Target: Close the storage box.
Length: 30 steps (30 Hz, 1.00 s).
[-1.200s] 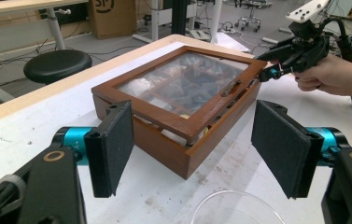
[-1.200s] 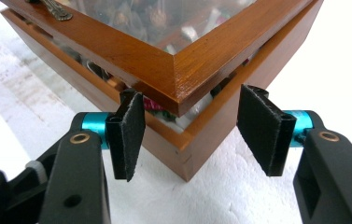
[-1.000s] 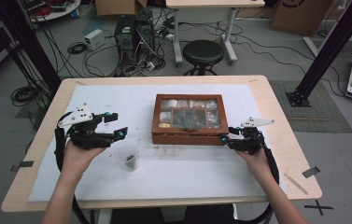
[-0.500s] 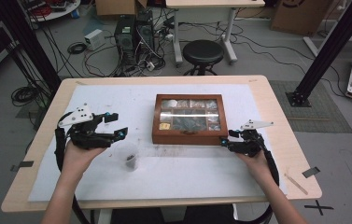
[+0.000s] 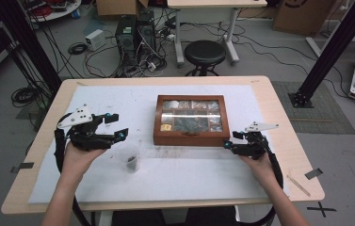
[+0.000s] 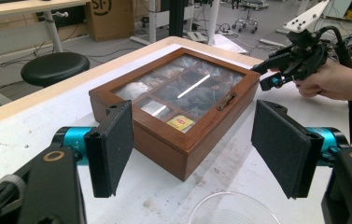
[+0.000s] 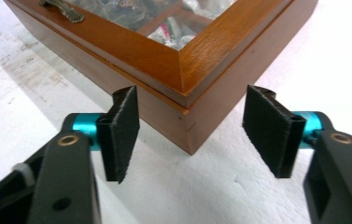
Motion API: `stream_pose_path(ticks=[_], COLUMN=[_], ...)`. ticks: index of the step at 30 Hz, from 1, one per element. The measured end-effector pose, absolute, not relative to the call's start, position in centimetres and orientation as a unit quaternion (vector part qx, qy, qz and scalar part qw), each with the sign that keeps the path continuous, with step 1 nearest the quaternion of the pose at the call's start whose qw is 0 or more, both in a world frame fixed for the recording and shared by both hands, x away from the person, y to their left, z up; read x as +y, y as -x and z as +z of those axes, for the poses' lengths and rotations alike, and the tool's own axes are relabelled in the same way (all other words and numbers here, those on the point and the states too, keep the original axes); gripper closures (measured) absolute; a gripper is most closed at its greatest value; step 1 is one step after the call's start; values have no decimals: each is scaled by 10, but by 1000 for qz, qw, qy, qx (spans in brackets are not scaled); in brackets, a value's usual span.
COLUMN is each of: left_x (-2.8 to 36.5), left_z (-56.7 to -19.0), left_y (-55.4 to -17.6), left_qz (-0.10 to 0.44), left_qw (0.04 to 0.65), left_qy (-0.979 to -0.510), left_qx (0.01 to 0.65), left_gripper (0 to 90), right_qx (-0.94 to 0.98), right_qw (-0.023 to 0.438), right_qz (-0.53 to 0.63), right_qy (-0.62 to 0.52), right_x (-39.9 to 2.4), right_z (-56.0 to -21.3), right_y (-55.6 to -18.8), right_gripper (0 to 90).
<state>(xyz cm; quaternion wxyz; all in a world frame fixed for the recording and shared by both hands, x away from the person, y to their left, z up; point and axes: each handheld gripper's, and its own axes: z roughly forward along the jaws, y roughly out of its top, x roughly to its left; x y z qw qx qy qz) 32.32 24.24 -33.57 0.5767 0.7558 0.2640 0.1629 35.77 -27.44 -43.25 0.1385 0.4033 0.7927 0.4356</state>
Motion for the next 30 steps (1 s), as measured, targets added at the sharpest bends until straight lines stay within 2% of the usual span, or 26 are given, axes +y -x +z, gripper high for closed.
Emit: stream_pose_path(ticks=[11,30], left_x=[249,255], left_z=[-335,-329], left_y=[-324,-332], left_qz=[167,176], left_qw=[583,600], left_qy=[-750,-733], left_qx=[265,266], left_gripper=[293,252], right_qx=[763,748], right_qw=[155,213], right_qz=[475,518], right_qy=[-410,-357], right_x=[-297,-289], right_z=[-411,-342], right_y=[-351,-346], right_gripper=[247,223])
